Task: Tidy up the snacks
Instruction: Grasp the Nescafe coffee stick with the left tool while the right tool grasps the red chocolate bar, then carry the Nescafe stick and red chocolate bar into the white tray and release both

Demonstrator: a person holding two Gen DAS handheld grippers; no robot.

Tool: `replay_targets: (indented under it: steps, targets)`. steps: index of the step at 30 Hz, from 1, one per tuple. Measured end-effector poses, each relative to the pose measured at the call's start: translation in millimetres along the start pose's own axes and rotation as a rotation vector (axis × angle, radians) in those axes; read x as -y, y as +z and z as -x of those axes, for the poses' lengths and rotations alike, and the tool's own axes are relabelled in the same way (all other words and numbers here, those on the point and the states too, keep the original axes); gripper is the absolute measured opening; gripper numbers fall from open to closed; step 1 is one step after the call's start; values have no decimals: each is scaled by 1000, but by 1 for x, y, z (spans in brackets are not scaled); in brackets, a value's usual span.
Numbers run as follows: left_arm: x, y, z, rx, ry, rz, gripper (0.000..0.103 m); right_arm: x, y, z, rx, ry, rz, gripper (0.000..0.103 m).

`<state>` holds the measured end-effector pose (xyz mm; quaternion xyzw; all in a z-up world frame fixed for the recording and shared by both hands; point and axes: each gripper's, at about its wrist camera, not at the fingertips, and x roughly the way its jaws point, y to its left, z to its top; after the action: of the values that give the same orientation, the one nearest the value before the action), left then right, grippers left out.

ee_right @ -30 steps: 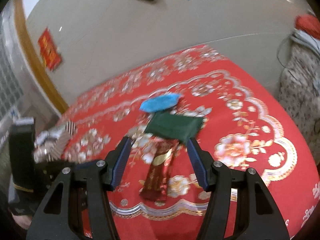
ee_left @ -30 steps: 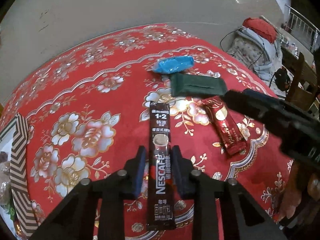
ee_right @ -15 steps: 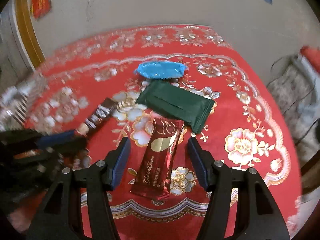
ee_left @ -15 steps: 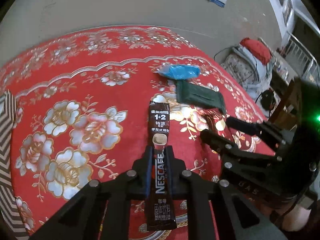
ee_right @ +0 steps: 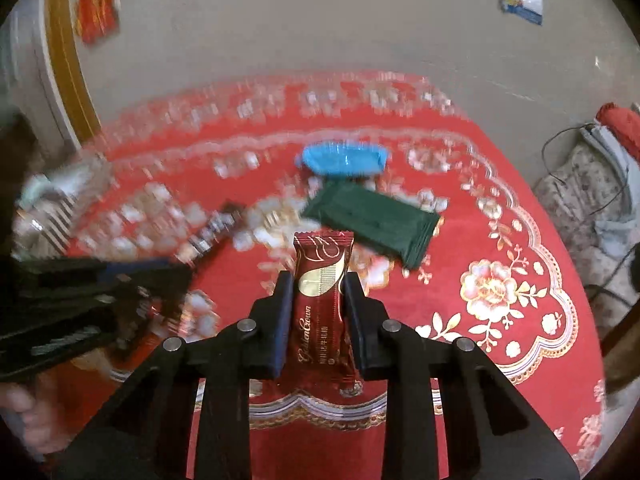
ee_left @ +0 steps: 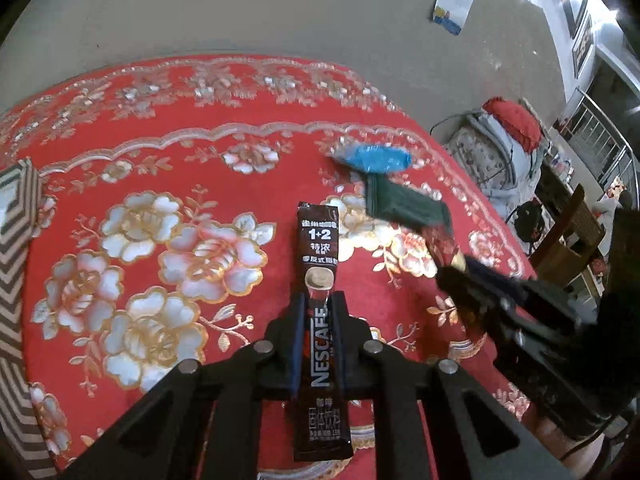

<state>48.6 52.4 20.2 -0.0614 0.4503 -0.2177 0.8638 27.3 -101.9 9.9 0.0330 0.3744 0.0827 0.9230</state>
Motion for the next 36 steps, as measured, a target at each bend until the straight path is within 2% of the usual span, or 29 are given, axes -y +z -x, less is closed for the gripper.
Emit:
replay_targets:
  steps: [4,6,10,17,20,22,26,28,31,36]
  targets:
    - [-10,-4,35,68,9,23,14,-17,-8,10,32,65,1,25]
    - [-20,-9,58,109,31,33,14,-37,-10,11,34,91,23,25]
    - [-60,-26,107,178,94,82,14,-94,-9,15,64,221,69,25]
    - [-144,-61,171,236,250,200,14,-211,0,28,117,482,185,25]
    - [-168,-70,179,234,341,235,14,-247,-2,26,128,540,231,25]
    - [-179,-73,181,230,370,260,14,-262,-5,24,134,561,252,25]
    - [-187,-80,182,236,481,255,14,-285,-12,19,178,588,288,25]
    - [-190,-84,180,227,489,260,14,-286,-17,13,183,608,285,25]
    - [-193,-89,178,222,499,270,14,-289,-22,-1,139,596,293,25]
    - [-193,-88,175,216,504,270,14,-286,-23,-5,131,613,283,25]
